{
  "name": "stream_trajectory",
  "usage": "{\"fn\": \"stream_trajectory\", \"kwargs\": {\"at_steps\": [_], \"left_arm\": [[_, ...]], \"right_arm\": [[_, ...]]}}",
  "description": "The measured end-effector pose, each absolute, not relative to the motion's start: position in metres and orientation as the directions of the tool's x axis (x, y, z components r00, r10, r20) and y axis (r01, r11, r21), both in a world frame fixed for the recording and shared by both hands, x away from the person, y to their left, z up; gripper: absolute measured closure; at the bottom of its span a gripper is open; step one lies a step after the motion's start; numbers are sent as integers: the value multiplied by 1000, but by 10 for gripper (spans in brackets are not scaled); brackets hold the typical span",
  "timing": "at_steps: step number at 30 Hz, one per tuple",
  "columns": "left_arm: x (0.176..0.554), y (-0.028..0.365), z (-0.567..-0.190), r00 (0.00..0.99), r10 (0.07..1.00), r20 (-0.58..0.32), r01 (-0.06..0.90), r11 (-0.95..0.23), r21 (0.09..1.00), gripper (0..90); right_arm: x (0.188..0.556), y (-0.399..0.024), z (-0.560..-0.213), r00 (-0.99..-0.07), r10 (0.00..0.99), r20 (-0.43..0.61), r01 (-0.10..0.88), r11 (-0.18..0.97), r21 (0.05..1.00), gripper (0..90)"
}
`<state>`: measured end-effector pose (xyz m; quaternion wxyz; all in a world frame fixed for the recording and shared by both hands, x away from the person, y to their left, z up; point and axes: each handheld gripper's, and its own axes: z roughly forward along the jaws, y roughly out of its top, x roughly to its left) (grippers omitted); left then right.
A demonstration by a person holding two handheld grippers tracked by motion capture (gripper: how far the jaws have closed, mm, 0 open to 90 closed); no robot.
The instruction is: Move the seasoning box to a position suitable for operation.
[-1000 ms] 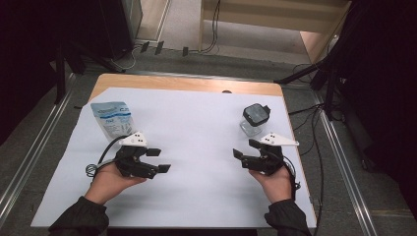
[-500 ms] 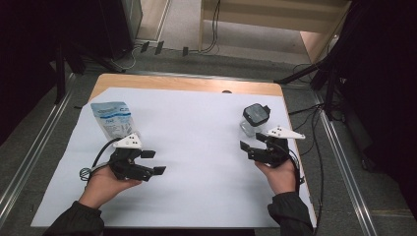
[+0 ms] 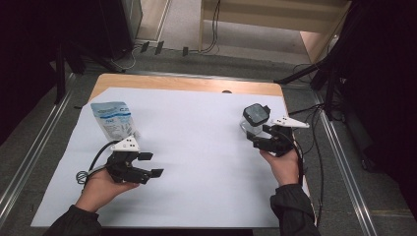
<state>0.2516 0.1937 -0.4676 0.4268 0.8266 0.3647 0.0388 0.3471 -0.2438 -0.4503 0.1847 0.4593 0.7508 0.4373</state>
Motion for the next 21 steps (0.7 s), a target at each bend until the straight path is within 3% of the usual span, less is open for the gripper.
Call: {"fn": "stream_trajectory", "kwargs": {"at_steps": [21], "left_arm": [[248,191,-467,748,623,-228,550,-390,739,281]], "right_arm": [[390,-260,-464,-433,884,177,544,100,833,116]]}}
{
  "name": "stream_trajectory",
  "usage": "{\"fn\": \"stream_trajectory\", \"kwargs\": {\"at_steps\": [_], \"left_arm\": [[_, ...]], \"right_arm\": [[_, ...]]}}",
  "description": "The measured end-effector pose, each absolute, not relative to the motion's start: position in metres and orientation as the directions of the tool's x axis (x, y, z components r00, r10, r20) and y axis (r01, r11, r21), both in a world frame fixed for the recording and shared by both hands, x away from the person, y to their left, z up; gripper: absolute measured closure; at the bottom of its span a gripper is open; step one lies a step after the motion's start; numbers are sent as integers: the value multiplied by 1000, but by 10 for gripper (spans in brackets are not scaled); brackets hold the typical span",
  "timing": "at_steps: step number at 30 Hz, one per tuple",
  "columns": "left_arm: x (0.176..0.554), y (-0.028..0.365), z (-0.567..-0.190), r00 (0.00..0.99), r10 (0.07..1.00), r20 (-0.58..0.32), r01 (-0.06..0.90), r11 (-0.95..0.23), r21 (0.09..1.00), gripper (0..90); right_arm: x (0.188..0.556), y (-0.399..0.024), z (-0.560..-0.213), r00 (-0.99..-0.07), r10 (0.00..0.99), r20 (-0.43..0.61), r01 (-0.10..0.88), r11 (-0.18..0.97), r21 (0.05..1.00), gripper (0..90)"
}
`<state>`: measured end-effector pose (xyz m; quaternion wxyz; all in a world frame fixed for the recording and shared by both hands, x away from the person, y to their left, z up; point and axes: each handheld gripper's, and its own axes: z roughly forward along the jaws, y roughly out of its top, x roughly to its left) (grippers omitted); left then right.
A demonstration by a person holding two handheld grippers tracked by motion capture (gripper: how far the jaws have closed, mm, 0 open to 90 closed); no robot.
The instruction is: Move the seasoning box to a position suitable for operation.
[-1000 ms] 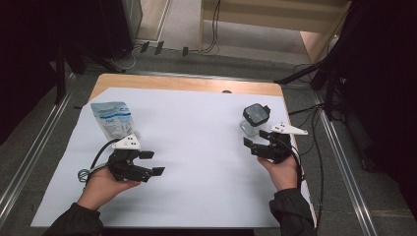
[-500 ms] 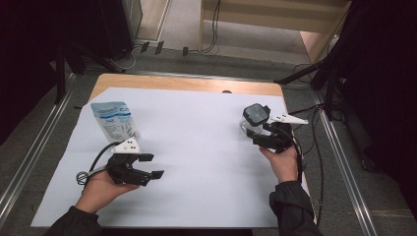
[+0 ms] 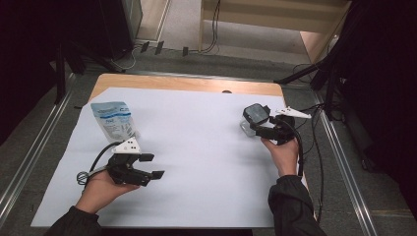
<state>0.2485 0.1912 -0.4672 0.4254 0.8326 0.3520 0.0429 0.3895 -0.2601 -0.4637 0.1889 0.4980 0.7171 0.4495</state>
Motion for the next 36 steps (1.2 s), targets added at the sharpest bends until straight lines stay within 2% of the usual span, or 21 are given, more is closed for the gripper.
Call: {"fn": "stream_trajectory", "kwargs": {"at_steps": [7,13,24,36], "left_arm": [[248,193,-468,741,633,-226,555,-387,736,279],[245,195,-469,730,645,-227,559,-372,741,276],[242,200,-471,714,663,-227,570,-361,738,277],[244,202,-472,706,669,-235,579,-353,735,278]], "right_arm": [[404,-261,-475,-435,886,158,558,127,820,109],[416,-251,-488,-433,896,100,566,184,804,107],[436,-243,-503,-440,891,107,556,178,812,128],[434,-240,-502,-451,890,68,526,204,826,149]]}}
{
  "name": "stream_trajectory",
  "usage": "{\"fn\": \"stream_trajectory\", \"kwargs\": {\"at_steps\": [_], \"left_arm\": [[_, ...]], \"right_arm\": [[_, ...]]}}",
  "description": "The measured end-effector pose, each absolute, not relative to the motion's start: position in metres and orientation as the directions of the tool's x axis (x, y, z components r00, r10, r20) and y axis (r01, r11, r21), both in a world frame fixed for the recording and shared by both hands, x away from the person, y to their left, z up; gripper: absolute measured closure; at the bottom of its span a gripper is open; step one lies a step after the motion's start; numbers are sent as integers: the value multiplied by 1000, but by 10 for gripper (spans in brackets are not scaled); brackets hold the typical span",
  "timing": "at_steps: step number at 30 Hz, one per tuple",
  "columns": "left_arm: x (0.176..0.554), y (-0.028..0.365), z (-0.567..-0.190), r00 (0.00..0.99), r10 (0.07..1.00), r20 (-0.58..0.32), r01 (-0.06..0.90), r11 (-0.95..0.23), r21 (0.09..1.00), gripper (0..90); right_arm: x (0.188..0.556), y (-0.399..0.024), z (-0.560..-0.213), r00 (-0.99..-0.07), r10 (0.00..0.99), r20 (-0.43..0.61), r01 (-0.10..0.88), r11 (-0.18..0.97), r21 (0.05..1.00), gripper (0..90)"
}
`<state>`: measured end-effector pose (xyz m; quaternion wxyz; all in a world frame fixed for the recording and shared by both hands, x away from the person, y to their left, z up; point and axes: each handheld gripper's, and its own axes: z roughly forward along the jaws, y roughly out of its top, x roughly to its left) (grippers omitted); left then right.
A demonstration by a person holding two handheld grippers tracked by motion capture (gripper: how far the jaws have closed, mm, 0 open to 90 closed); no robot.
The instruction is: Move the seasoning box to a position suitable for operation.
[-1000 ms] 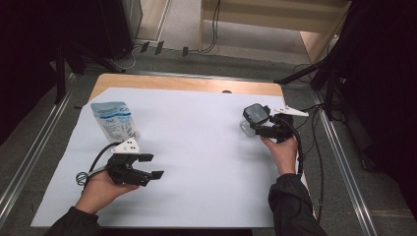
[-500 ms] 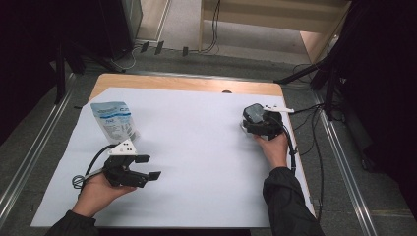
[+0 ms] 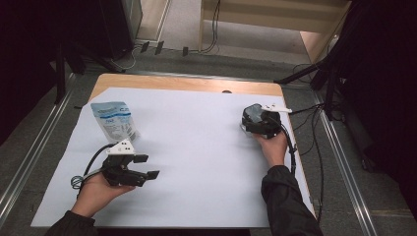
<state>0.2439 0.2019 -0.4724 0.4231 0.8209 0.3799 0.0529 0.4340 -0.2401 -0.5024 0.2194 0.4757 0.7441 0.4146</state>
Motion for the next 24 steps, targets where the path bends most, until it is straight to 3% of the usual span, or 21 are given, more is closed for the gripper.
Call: {"fn": "stream_trajectory", "kwargs": {"at_steps": [10,24], "left_arm": [[250,197,-472,716,659,-230,574,-369,731,281],[263,188,-470,739,632,-233,558,-380,738,305]], "right_arm": [[422,-242,-488,-435,897,83,517,173,838,152],[383,-228,-471,-485,872,65,490,209,846,152]]}}
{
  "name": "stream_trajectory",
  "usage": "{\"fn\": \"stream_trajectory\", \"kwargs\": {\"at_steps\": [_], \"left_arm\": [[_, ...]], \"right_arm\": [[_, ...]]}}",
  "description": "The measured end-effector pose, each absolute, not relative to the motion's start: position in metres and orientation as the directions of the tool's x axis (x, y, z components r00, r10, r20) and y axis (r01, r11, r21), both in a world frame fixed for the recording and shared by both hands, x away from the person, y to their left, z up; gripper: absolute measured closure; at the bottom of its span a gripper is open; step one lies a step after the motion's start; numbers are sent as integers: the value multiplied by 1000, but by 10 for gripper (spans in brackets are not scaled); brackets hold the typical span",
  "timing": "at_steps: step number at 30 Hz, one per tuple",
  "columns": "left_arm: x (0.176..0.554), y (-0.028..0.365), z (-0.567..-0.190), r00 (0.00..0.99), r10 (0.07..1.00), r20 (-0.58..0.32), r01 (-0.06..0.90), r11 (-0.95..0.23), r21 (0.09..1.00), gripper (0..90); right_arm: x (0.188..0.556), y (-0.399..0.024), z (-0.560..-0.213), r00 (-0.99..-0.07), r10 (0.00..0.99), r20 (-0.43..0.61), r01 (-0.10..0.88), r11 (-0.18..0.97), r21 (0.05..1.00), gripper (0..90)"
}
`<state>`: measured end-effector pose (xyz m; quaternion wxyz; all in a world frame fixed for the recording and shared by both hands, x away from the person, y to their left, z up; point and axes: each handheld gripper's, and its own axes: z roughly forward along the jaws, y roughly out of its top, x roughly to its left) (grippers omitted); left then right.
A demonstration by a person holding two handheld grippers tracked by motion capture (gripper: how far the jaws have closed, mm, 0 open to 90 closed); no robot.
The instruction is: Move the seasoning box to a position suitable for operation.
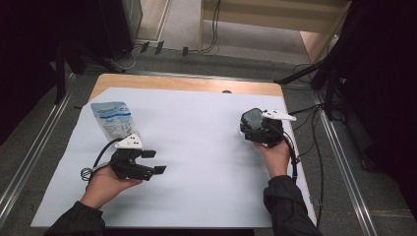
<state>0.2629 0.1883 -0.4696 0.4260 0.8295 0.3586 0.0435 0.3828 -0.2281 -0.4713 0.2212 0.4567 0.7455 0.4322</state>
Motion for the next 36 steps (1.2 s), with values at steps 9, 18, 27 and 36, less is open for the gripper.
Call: {"fn": "stream_trajectory", "kwargs": {"at_steps": [9,18,27,36], "left_arm": [[271,181,-469,746,622,-239,557,-384,737,319],[278,174,-470,750,614,-247,558,-387,734,319],[284,169,-471,759,604,-243,551,-399,733,321],[285,168,-472,758,607,-239,550,-398,734,321]], "right_arm": [[357,-208,-469,-531,845,57,477,243,844,151],[335,-187,-472,-569,819,70,479,262,838,151],[318,-171,-474,-589,805,77,477,269,837,151],[313,-158,-478,-606,790,96,483,270,833,151]]}}
